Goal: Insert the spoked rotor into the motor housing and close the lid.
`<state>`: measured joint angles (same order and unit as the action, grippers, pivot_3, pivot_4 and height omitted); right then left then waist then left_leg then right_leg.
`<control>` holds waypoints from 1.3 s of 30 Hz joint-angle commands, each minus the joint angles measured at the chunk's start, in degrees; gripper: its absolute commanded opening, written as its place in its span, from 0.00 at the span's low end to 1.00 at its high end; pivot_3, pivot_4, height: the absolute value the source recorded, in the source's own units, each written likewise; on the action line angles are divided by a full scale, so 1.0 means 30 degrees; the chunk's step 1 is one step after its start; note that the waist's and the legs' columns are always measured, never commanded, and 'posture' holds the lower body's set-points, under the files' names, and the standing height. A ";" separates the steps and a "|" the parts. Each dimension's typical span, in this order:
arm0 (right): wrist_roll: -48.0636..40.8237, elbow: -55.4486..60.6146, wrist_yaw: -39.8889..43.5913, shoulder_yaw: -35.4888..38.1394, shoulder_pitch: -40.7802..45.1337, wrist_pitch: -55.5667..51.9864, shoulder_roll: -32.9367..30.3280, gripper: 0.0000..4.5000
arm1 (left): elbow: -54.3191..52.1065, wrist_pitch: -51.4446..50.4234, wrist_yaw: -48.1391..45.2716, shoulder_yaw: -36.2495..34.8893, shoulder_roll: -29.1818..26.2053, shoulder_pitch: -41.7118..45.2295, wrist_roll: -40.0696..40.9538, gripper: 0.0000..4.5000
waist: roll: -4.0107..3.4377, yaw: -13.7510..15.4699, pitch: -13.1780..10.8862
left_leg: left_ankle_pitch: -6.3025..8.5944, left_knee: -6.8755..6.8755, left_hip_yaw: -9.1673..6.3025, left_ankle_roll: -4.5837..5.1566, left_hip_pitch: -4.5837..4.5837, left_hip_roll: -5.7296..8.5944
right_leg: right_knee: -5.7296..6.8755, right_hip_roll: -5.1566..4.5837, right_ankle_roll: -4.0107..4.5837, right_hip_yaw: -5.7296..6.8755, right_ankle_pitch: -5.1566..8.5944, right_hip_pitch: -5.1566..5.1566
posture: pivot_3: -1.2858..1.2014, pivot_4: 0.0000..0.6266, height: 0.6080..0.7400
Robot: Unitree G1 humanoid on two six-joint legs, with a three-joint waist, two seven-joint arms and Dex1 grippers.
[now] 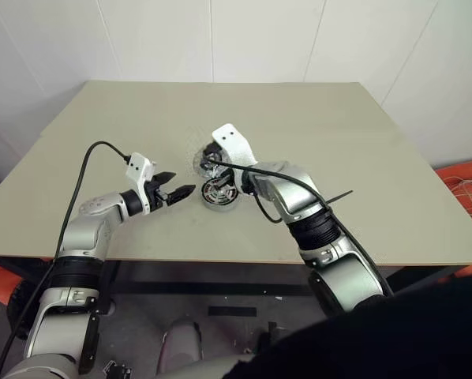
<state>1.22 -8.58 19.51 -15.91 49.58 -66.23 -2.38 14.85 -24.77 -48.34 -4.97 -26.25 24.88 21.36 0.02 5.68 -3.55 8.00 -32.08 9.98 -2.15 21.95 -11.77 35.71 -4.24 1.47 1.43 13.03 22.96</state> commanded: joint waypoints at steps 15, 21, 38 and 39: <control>0.3109 0.2018 0.7762 -0.4756 -0.1385 1.4738 -1.0436 0.09 | -0.0031 0.0719 -0.0114 -0.0098 0.0108 0.0657 0.0020 0.99 | 0.0004 0.0374 -0.0002 | 0.0019 -0.0077 0.0005 0.0034 -0.0004 -0.0002 | 0.0012 -0.0001 -0.0009 0.0002 -0.0014 -0.0048 | 0.52 0.00 1.00; 0.3718 0.1342 0.9150 -0.4898 -0.1628 1.5983 -1.0220 0.50 | 0.0482 0.0996 -0.0259 0.0011 0.0104 0.1049 -0.0076 0.99 | 0.0003 0.0356 -0.0002 | 0.0067 -0.0137 0.0013 0.0118 -0.0029 -0.0007 | 0.0032 0.0000 -0.0003 0.0002 -0.0018 -0.0092 | 0.52 0.00 1.00; 0.5474 0.0576 1.1516 -0.6562 -0.2388 1.7928 -0.8104 0.64 | 0.0111 0.0927 -0.0081 -0.0144 -0.0065 0.0753 0.0019 0.99 | 0.0004 0.0365 -0.0001 | 0.0143 -0.0235 0.0000 0.0244 -0.0026 -0.0007 | 0.0033 -0.0004 0.0008 0.0005 -0.0026 -0.0147 | 0.52 0.00 1.00; 0.5480 0.0399 1.1601 -0.6507 -0.2291 1.7950 -0.8016 0.64 | 0.0049 0.0910 -0.0038 -0.0159 -0.0050 0.0697 0.0033 0.99 | 0.0005 0.0360 -0.0001 | 0.0143 -0.0236 -0.0001 0.0244 -0.0029 -0.0007 | 0.0033 -0.0005 0.0008 0.0005 -0.0026 -0.0153 | 0.52 0.00 1.00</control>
<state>17.24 -7.16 53.94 -36.70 41.23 -13.31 -26.67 17.32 -22.51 -48.60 -4.58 -25.84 26.60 21.12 0.04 6.76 -3.56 8.43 -32.78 9.98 -1.42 21.84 -11.79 35.81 -4.26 1.50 1.44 12.95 22.48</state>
